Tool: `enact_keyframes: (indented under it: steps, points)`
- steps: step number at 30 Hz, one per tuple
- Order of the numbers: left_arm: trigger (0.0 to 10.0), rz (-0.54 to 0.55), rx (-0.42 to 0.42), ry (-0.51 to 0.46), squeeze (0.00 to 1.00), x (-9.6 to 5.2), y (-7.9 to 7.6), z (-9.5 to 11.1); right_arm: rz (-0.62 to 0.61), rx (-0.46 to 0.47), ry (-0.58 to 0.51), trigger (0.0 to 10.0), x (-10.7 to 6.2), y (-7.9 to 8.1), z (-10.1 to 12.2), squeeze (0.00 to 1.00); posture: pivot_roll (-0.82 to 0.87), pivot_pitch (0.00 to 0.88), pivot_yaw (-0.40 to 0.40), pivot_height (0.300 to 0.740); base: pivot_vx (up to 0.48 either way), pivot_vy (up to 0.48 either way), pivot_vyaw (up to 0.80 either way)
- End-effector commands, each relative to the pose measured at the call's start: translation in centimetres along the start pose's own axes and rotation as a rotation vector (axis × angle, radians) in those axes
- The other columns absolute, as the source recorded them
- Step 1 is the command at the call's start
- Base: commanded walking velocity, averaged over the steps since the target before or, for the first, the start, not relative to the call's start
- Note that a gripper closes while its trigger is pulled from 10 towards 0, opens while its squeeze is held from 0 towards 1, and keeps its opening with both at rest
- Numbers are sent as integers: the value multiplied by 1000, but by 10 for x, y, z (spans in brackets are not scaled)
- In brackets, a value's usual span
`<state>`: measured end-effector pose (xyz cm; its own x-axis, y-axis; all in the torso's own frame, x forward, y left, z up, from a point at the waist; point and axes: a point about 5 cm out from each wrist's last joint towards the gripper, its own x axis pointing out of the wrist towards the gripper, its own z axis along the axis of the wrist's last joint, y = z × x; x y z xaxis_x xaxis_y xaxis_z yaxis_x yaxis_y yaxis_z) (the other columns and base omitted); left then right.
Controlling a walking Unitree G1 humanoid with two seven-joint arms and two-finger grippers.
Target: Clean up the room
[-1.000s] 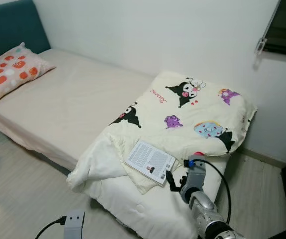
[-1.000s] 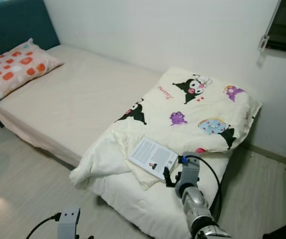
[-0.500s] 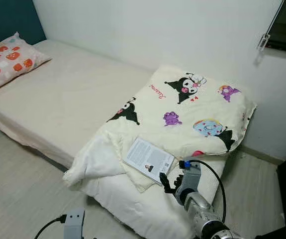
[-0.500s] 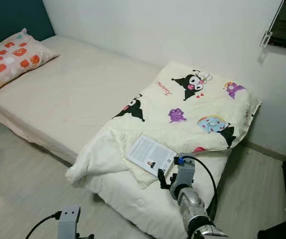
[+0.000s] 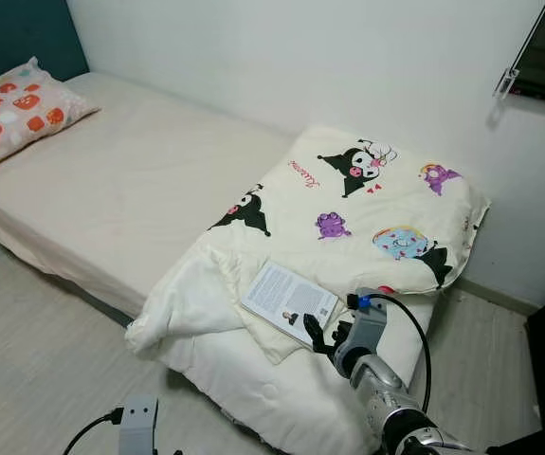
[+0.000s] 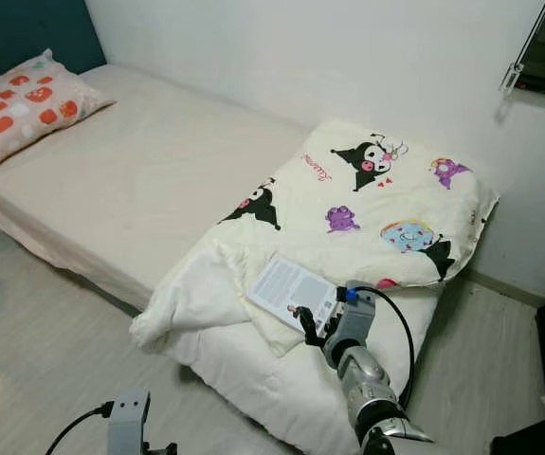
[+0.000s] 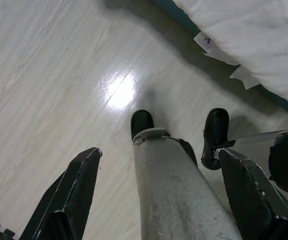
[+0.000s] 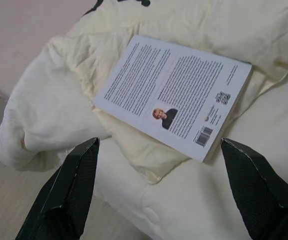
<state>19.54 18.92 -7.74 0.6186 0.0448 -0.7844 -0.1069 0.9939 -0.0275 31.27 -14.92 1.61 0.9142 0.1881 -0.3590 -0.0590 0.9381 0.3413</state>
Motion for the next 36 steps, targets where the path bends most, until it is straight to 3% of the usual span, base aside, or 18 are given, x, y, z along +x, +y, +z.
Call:
enact_keyframes:
  steps: [1,6,9,10,14,15,17,25,27,29,31,32,33,35,36]
  points:
    - [10000,22,7,21,0,-2,7,-6,-11,32,5,10000,-1,-1,-2,0,-150,121,-23,660,0,0,0]
    - [10000,44,-7,2,0,-2,10,-4,-13,64,-12,10000,-1,-3,-1,0,-153,123,-22,640,0,0,0]
    - [10000,85,-50,-46,0,-1,18,6,-16,76,-27,10000,-1,-5,2,0,-149,125,-24,625,0,0,0]
    - [10000,134,-61,-103,0,-1,27,22,-25,90,-45,10000,-1,-8,7,0,-149,127,-23,615,0,0,0]
    - [10000,182,-51,-160,0,-1,35,37,-33,91,-66,10000,0,-10,13,0,-148,128,-22,605,0,0,0]
    - [10000,255,-15,-222,0,-3,44,54,-26,101,-104,10000,2,-9,21,0,-149,132,-19,595,0,0,0]
    - [10000,321,30,-259,0,-4,52,65,-16,112,-137,10000,3,-7,29,0,-148,135,-16,585,0,0,0]
    - [10000,489,102,-343,0,-11,69,84,44,137,-229,10000,8,2,51,0,-142,156,-9,560,0,0,0]
    - [10000,511,84,-356,0,-13,72,85,57,147,-243,10000,9,4,54,0,-136,164,-8,555,0,0,0]
    - [10000,510,-10,-392,0,-15,76,90,101,163,-271,10000,11,10,62,0,-121,182,-7,545,0,0,0]
    - [10000,500,-51,-404,0,-15,76,92,117,168,-281,10000,11,12,65,0,-118,185,-7,540,0,0,0]
    - [10000,458,-108,-417,0,-14,74,94,140,174,-292,10000,12,15,68,0,-111,190,-6,535,0,0,0]
    - [10000,458,-108,-417,0,-14,74,94,140,174,-292,10000,12,15,68,0,-111,190,-6,535,0,0,0]
    - [10000,322,-185,-445,0,-11,62,99,180,187,-323,10000,14,22,76,0,-101,207,0,535,0,0,0]
    - [10000,322,-185,-445,0,-11,62,99,180,187,-323,10000,14,22,76,0,-101,207,0,535,0,0,0]
